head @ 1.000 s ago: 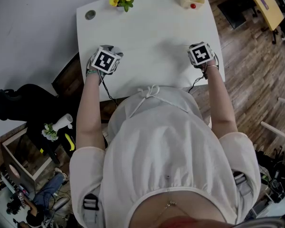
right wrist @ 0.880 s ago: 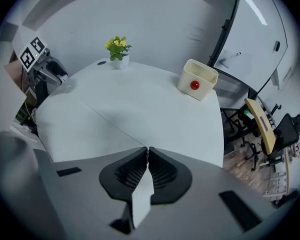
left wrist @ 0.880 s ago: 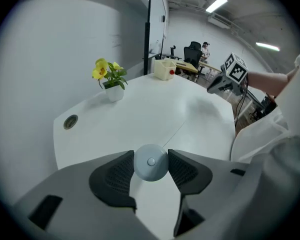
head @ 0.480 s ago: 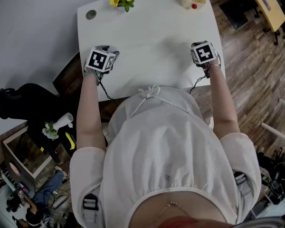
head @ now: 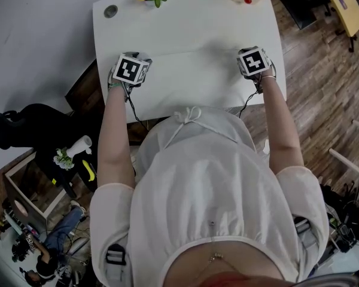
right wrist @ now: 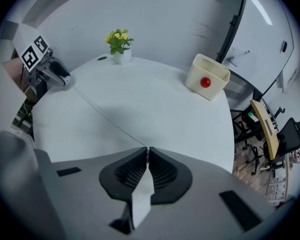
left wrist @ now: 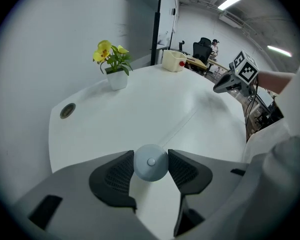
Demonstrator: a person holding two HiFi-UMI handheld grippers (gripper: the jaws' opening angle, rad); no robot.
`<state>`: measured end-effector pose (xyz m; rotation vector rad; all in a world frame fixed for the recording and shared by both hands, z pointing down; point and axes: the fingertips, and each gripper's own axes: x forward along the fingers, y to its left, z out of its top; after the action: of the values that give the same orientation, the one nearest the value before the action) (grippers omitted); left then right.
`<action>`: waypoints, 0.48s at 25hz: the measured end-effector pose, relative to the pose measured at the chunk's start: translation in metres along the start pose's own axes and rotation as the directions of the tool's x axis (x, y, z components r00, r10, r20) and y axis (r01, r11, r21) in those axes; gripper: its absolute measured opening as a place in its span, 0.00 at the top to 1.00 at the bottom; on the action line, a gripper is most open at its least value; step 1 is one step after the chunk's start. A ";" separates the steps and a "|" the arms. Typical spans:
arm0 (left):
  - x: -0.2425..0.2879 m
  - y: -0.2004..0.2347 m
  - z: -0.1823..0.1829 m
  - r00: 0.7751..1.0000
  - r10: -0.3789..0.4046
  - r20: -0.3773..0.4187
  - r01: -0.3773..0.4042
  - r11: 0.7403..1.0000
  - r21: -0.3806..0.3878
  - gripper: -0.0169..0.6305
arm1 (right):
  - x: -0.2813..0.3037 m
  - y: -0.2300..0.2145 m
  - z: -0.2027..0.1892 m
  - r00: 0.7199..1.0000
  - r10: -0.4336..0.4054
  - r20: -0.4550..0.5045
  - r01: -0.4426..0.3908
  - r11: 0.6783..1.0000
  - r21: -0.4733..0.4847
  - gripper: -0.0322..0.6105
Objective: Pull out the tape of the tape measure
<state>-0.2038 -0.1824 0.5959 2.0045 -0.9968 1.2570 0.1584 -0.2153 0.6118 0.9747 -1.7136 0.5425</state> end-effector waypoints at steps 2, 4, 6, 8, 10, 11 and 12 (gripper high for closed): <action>0.007 0.000 -0.001 1.000 0.000 -0.017 0.000 1.000 0.005 0.62 | 0.007 0.003 -0.001 1.000 0.009 -0.006 -0.009 1.000 -0.020 0.92; 0.012 0.001 -0.001 1.000 -0.002 -0.026 0.002 1.000 -0.001 0.62 | 0.013 0.003 -0.003 1.000 0.017 -0.017 -0.018 0.999 -0.031 0.92; 0.018 0.001 -0.001 0.999 -0.002 -0.036 0.001 1.000 -0.006 0.62 | 0.017 0.001 -0.006 0.999 0.019 -0.031 -0.020 0.999 -0.039 0.92; 0.022 0.001 -0.002 0.999 -0.004 -0.042 0.004 1.000 -0.009 0.62 | 0.022 0.001 -0.007 0.999 0.023 -0.036 -0.024 0.999 -0.042 0.92; 0.025 0.002 -0.004 0.999 -0.010 -0.047 0.009 1.000 -0.016 0.62 | 0.026 0.005 -0.005 0.999 0.033 -0.036 -0.035 0.999 -0.036 0.92; 0.026 0.003 -0.005 0.999 -0.012 -0.050 0.011 1.000 -0.019 0.62 | 0.027 0.006 -0.004 0.999 0.035 -0.035 -0.036 0.999 -0.037 0.92; 0.028 0.003 -0.005 0.999 -0.014 -0.053 0.012 1.000 -0.021 0.62 | 0.026 0.006 -0.002 0.999 0.031 -0.031 -0.032 0.999 -0.043 0.92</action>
<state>-0.2009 -0.1883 0.6235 1.9492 -0.9663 1.2811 0.1509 -0.2195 0.6371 0.9056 -1.7096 0.5356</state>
